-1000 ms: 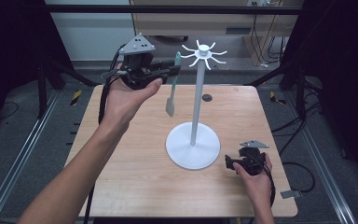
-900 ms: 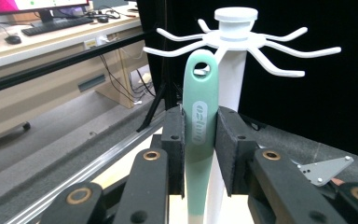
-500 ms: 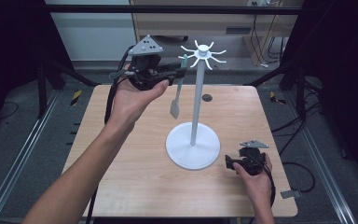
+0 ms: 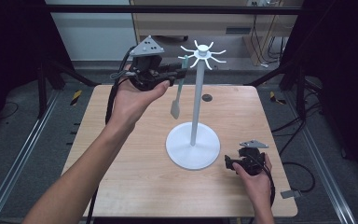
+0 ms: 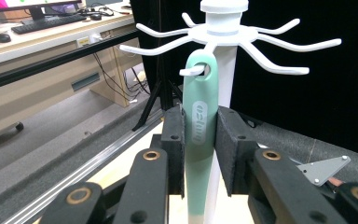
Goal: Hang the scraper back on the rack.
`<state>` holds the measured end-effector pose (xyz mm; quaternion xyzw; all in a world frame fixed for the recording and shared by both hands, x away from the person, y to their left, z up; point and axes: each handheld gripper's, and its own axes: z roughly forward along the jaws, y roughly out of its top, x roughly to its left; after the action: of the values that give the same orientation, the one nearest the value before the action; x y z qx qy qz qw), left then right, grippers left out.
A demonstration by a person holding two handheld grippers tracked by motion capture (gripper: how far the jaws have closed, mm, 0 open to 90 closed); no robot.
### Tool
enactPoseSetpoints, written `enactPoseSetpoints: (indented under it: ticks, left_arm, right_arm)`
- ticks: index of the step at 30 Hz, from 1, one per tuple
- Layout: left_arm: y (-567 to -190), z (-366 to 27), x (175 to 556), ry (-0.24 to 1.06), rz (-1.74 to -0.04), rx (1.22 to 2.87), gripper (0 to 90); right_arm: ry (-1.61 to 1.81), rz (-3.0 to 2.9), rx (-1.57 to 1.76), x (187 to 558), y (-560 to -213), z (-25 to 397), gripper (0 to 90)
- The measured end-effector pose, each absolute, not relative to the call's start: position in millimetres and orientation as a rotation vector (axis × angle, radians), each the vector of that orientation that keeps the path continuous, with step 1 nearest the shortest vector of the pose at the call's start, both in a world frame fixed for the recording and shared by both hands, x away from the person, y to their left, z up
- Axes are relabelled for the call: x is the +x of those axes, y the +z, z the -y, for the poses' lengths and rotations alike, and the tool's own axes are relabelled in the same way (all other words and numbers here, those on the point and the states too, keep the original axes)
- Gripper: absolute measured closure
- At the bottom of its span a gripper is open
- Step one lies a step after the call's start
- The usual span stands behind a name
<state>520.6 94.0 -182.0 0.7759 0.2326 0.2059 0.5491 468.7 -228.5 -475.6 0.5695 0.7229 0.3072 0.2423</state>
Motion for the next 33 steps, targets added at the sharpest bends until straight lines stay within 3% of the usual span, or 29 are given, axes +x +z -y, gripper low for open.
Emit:
enactPoseSetpoints:
  ticks: [18,33]
  left_arm:
    - [-182,-96,520,0.495,-0.551,1.838,72.9]
    - [-182,-106,510,0.541,-0.544,1.835,59.9]
  right_arm:
    - [0.836,-1.98,1.548,469,-476,228,8.2]
    - [0.828,-1.988,1.55,470,-477,227,8.2]
